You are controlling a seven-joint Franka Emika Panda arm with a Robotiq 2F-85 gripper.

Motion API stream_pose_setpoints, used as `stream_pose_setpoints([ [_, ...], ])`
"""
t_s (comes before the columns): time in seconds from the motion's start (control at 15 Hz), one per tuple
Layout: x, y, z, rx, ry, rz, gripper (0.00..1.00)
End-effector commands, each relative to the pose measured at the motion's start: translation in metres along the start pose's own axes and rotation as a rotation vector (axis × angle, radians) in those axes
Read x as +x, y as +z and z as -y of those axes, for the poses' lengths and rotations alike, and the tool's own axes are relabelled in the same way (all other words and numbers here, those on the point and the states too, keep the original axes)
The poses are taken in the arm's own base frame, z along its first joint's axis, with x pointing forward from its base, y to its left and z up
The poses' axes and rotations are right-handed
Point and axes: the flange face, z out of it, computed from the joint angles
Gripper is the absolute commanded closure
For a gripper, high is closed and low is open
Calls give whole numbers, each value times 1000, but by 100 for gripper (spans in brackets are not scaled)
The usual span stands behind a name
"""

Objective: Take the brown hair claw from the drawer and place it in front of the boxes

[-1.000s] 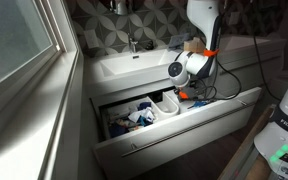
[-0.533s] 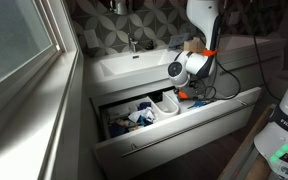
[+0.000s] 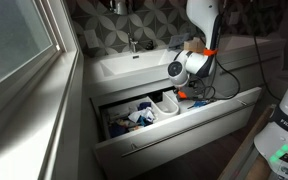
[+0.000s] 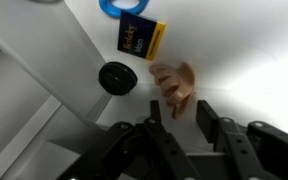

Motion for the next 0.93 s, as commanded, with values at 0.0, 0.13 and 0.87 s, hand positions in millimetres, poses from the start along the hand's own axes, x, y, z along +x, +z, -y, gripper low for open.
stream_pose_setpoints([
  [0.0, 2, -8, -4, 5, 12, -35, 67],
  [0.13, 4, -9, -5, 7, 18, -41, 72],
  [0.87, -5, -34, -18, 12, -37, -7, 99],
])
